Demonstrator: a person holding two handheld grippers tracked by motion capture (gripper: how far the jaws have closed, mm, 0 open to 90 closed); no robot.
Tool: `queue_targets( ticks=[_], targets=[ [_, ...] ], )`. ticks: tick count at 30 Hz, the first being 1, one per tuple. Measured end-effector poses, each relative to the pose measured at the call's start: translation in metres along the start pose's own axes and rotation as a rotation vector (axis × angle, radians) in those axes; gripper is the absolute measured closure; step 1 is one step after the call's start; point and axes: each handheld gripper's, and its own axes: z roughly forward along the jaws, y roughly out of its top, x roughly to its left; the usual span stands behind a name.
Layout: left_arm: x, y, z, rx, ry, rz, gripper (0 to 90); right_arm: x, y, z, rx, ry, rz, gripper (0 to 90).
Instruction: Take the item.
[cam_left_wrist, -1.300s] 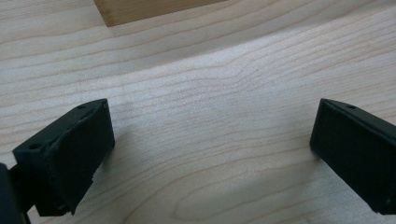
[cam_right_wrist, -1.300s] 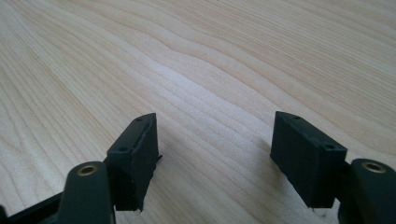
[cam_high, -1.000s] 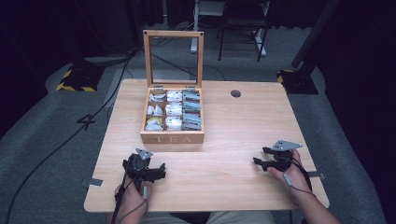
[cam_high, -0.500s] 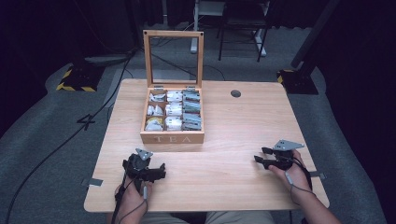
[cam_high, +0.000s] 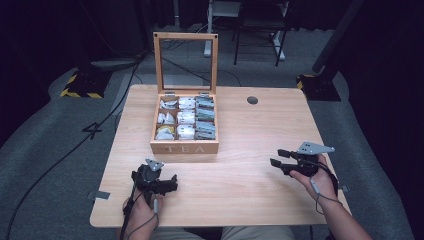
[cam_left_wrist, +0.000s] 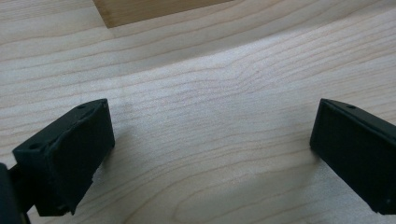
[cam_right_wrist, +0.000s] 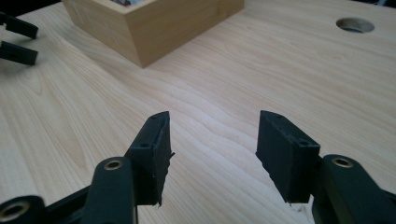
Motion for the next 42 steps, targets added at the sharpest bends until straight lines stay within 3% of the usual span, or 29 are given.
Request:
queue_targets(
  ticks=[10,16,22,28,33,42],
  targets=[
    [0.0,0.0,0.0,-0.001,0.001,-0.001,0.2,0.013,0.022,0.006,-0.019,0.052,-0.014,47.9],
    [0.0,0.0,0.0,-0.002,0.005,-0.003,0.3,0.019,0.047,0.018,-0.005,0.079,-0.072,49.0],
    [-0.001,0.0,0.0,-0.001,0.008,-0.004,0.3,0.022,0.075,0.035,0.01,0.105,-0.093,49.7],
    [-0.001,-0.001,-0.001,-0.003,0.009,-0.004,0.3,0.028,0.099,0.054,0.0,0.161,-0.066,52.2],
    [-0.001,-0.003,-0.002,-0.004,0.002,0.002,0.4,0.034,0.118,0.068,0.01,0.185,-0.086,52.5],
    [0.0,-0.006,-0.005,-0.003,-0.006,0.008,0.5,0.042,0.144,0.093,0.018,0.228,-0.089,52.5]
  ],
)
